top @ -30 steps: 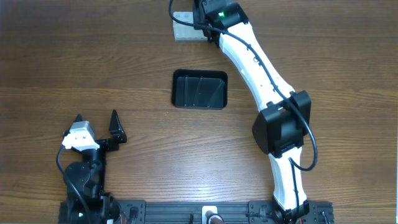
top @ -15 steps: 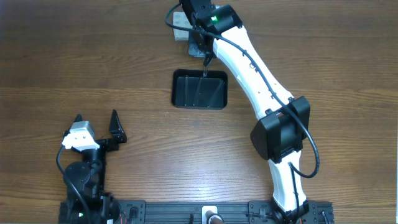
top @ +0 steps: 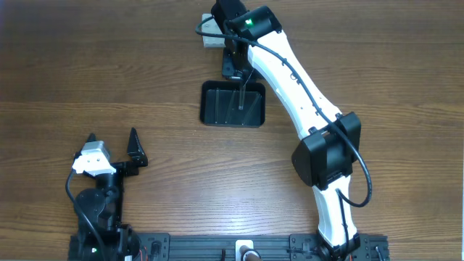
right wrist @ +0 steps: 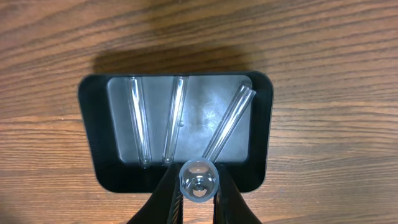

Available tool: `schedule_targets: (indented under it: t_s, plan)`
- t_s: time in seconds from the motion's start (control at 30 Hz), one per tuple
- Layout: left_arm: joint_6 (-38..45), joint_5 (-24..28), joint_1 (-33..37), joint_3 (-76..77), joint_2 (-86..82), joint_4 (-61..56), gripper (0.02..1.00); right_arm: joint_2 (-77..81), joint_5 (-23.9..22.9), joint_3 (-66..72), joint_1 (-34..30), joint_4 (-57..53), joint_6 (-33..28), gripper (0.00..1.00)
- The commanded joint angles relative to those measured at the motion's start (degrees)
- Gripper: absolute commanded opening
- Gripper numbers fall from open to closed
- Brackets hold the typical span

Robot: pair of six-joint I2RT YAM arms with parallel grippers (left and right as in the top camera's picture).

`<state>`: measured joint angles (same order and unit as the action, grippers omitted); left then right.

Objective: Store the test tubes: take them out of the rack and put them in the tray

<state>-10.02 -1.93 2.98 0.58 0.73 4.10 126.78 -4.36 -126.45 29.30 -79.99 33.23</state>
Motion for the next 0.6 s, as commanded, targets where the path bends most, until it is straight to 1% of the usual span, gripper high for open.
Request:
schedule_targets:
  t_s: [0.03,0.2,0.6]
  plan:
    - [0.8,-0.5,0.2,-0.2,-0.5,0.0,0.998,3.2,1.9,-0.9,0.3,-0.4,1.0,0.066]
    - [0.8,-0.5,0.2,-0.2,-0.5,0.0,0.998,5.3,5.5,-0.9,0.4,-0.4,1.1,0.058]
    - [0.8,-0.5,0.2,-0.2,-0.5,0.0,0.998,7.9,5.6,-0.9,-0.2,-0.3,2.1,0.051]
